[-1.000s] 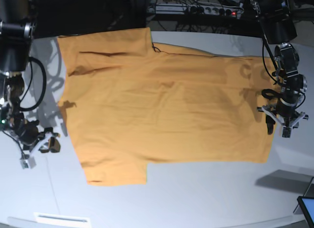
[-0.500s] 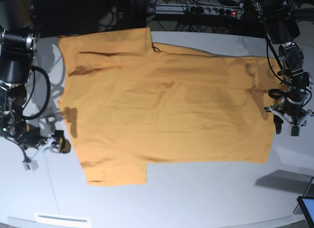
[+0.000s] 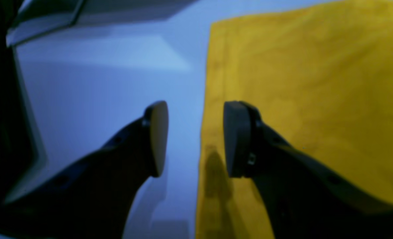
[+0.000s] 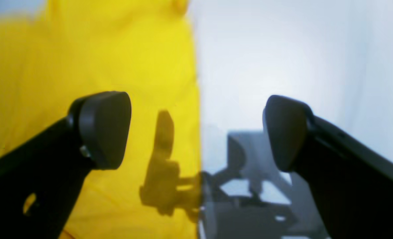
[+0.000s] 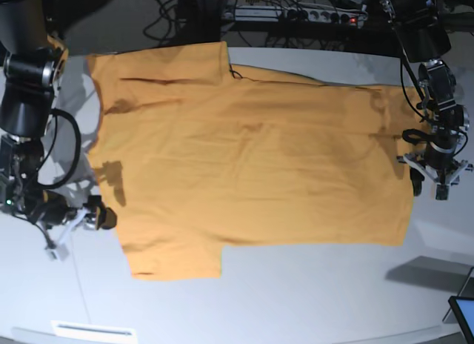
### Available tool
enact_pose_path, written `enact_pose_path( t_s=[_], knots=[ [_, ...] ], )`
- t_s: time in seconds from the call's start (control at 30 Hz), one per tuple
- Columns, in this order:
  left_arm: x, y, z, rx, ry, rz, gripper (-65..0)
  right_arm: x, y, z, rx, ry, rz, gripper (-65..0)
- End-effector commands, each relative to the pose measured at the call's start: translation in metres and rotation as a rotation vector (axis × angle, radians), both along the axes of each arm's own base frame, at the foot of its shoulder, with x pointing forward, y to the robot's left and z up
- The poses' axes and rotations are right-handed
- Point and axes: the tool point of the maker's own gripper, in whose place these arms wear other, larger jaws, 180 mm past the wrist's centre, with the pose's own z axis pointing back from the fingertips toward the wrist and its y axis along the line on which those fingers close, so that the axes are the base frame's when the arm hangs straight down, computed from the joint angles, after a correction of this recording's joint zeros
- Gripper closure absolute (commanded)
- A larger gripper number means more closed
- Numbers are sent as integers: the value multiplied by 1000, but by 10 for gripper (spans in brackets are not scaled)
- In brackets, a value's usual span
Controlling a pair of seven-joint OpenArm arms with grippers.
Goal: Fold the T-shirt properly
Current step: 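Move both grippers outward and down to the shirt's side edges, then grasp the side edge with the right gripper, then the left gripper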
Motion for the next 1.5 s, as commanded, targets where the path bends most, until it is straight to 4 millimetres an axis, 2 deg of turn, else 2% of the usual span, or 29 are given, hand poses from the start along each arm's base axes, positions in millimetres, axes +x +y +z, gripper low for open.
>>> enact_pose_path(
  t_s=[0.0, 0.37, 0.67, 0.93, 1.07, 1.47],
  knots=[
    [10, 9, 25, 29, -67, 2, -265, 20, -8, 26, 11, -73, -4, -591],
    [-1, 12, 17, 36, -43, 5, -265, 20, -10, 6, 70, 28, -32, -593],
    [1, 11, 19, 35, -48, 4, -265, 24, -8, 10, 74, 20, -30, -595],
    [2, 11, 21, 37, -52, 3, -265, 25, 11, 7, 100, 23, -9, -591],
    [2, 12, 21, 38, -53, 4, -265, 25, 29, 5, 125, 28, 8, -591],
    [2, 12, 21, 38, -53, 4, -265, 21, 47, -3, 150, 44, 29, -589]
  ],
)
